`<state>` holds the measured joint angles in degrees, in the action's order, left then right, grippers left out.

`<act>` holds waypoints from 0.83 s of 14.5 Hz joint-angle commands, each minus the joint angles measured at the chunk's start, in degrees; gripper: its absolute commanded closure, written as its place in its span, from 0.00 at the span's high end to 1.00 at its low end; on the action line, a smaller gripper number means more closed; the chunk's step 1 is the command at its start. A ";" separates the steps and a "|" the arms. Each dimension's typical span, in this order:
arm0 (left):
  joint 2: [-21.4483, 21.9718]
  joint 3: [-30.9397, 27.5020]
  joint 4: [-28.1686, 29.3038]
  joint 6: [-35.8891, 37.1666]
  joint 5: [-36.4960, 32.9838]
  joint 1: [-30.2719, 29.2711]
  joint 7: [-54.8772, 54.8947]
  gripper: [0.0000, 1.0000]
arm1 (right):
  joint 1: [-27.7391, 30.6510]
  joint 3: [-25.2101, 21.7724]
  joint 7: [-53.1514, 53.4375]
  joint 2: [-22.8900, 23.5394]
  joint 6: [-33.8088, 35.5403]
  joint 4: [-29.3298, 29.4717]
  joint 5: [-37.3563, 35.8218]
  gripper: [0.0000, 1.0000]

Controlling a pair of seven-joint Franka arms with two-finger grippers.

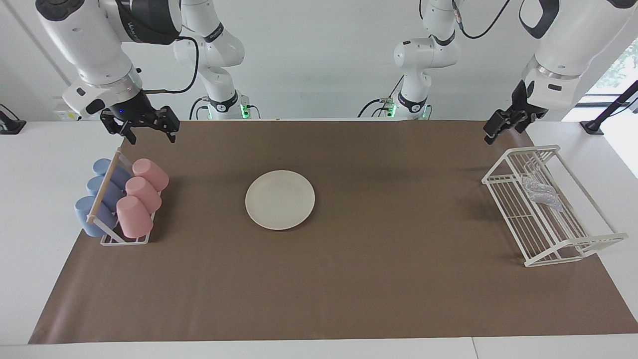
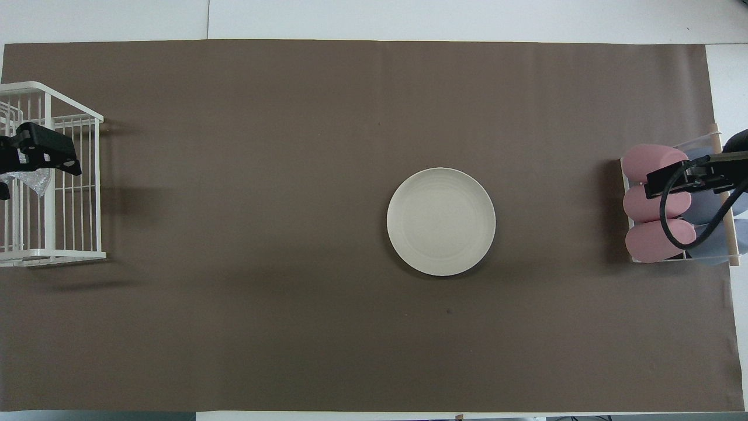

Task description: Wipe plate with sponge

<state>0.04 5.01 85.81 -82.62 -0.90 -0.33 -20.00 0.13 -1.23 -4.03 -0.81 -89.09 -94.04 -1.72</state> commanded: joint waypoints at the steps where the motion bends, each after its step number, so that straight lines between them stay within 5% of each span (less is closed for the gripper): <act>1: 2.42 -0.17 1.29 2.29 2.73 -0.11 1.19 1.00 | 0.05 0.00 0.26 0.19 1.03 0.44 -0.04 1.00; 12: 2.95 -1.31 2.96 1.76 2.57 0.33 11.38 1.00 | 0.05 0.00 0.26 0.19 1.03 0.44 -0.04 1.00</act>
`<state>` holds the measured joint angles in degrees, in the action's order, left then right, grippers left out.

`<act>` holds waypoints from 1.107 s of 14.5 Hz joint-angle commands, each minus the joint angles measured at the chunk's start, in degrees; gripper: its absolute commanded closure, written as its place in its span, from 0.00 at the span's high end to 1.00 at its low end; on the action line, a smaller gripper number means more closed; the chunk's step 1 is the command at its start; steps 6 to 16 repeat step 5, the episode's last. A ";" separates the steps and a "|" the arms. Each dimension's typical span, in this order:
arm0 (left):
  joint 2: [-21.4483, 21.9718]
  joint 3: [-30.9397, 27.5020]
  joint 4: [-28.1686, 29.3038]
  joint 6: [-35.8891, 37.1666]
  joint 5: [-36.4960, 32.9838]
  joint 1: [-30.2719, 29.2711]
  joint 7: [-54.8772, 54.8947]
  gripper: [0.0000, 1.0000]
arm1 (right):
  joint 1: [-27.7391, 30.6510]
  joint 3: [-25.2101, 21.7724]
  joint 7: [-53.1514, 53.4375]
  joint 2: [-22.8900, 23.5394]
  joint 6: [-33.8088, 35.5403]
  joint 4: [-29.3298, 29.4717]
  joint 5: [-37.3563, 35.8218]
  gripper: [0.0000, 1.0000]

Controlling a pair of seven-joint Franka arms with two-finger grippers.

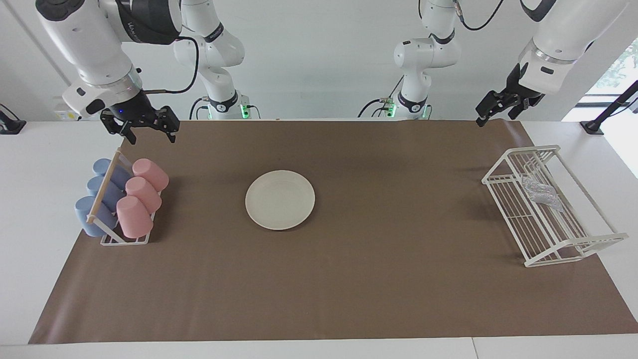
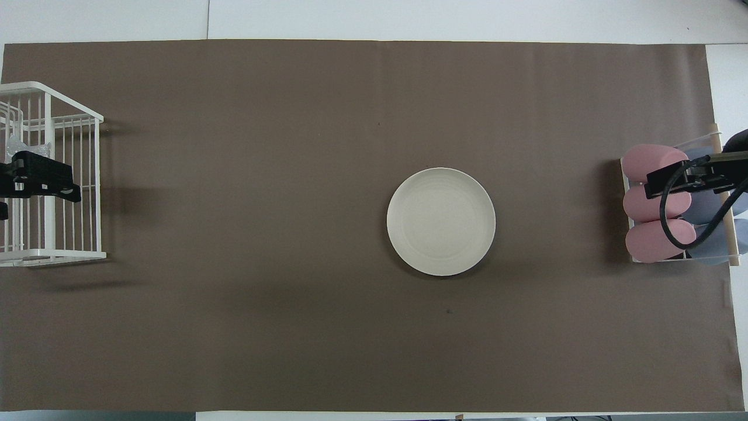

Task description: Wipe plate with sponge

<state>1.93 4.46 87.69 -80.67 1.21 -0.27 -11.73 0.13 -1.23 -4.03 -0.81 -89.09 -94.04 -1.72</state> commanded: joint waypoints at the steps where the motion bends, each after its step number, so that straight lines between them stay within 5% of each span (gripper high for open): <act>1: 1.15 -0.77 1.08 -0.19 0.46 0.18 3.21 1.00 | 0.05 0.00 0.25 0.19 1.03 0.44 -0.04 1.00; 16: 1.32 -0.60 1.08 -0.10 0.20 0.35 3.47 1.00 | 0.05 0.00 0.25 0.19 1.03 0.44 -0.04 1.00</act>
